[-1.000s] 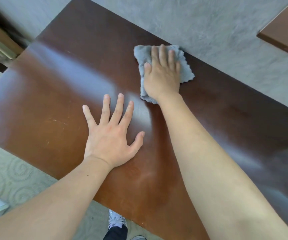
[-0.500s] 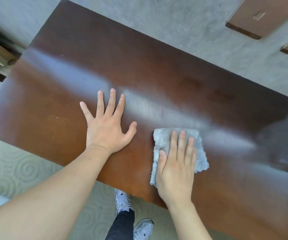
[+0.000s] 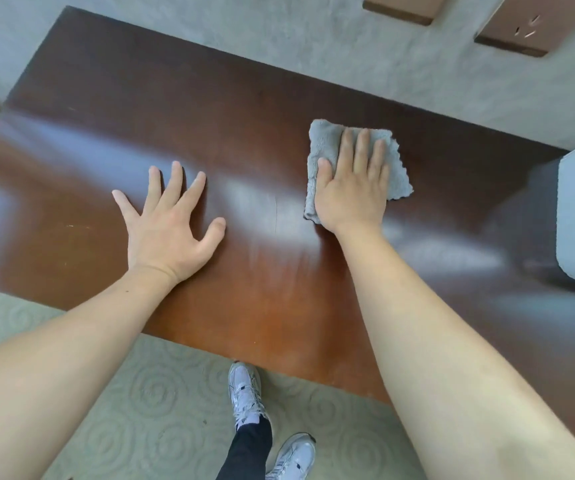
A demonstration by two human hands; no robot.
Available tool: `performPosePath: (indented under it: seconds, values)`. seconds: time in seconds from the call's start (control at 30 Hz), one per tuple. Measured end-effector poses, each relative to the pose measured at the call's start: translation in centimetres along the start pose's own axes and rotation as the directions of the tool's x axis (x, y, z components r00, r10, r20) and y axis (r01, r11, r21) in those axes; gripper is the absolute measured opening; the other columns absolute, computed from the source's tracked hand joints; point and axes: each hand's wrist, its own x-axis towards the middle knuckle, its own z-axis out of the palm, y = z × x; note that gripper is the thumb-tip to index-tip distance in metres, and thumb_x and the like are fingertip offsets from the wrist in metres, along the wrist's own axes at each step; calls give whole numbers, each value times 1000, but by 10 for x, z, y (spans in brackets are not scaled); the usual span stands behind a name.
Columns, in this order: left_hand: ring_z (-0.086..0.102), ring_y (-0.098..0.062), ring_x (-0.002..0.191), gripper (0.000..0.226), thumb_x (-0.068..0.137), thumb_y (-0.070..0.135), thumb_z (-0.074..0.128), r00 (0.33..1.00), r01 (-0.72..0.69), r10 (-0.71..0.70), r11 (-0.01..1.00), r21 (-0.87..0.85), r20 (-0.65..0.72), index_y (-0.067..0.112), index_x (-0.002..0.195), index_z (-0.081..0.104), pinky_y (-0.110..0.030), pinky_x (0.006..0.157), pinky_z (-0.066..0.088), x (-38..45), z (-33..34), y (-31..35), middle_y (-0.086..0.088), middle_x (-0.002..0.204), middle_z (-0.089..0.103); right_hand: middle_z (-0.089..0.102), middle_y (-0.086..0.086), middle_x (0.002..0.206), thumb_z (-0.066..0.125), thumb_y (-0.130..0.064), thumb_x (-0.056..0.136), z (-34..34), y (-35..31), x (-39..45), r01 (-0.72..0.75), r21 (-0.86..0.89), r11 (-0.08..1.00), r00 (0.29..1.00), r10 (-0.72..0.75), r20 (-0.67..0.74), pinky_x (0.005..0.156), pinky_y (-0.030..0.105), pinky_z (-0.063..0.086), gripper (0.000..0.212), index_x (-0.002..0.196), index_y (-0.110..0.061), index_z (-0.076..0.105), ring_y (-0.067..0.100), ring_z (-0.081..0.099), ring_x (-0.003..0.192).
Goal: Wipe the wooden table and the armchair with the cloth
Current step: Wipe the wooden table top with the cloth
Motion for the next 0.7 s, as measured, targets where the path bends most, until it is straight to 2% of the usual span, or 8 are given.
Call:
performPosePath:
  seconds: [0.2, 0.33, 0.43, 0.53, 0.7]
  values:
    - [18, -37, 151, 83, 91, 64, 12, 987, -153, 131, 950, 272, 97, 18, 159, 21, -62, 115, 19, 0, -6, 10, -24, 163, 22, 6, 7, 168, 23, -49, 104, 11, 32, -155, -20, 2, 1000, 1000, 20, -9, 126, 48, 7, 67, 161, -16, 11, 31, 0, 155]
    - [17, -32, 153, 84, 93, 66, 10, 968, -243, 220, 939, 242, 119, 15, 160, 21, -59, 118, 18, -5, -11, 29, -17, 166, 22, 7, 10, 168, 18, -54, 102, 13, 54, -228, -2, -68, 998, 998, 6, 62, 124, 47, 9, 70, 160, -15, 12, 31, 3, 155]
    - [14, -28, 155, 81, 95, 66, 16, 940, -339, 333, 934, 110, 75, 19, 160, 25, -53, 122, 15, -20, -1, 66, -14, 167, 21, 5, 14, 167, 17, -55, 101, 9, 65, -216, -18, -88, 996, 997, 24, 71, 124, 49, 9, 72, 160, -15, 11, 35, 2, 154]
    - [6, -27, 157, 79, 96, 67, 16, 931, -363, 362, 932, 16, 44, 22, 161, 20, -50, 125, 11, -28, 11, 107, -12, 169, 12, -1, 13, 168, 17, -56, 102, 3, 73, -162, -87, -64, 994, 995, 90, 51, 125, 49, 3, 71, 161, -17, 5, 34, -6, 154]
    - [-8, -27, 156, 80, 95, 71, 10, 938, -338, 333, 940, 48, 94, 28, 163, 4, -51, 126, 1, -29, 32, 139, -5, 170, -4, -2, 11, 168, 20, -53, 105, -16, 96, -58, -122, -50, 991, 993, 122, -3, 125, 46, -3, 68, 161, -18, 5, 33, -7, 154]
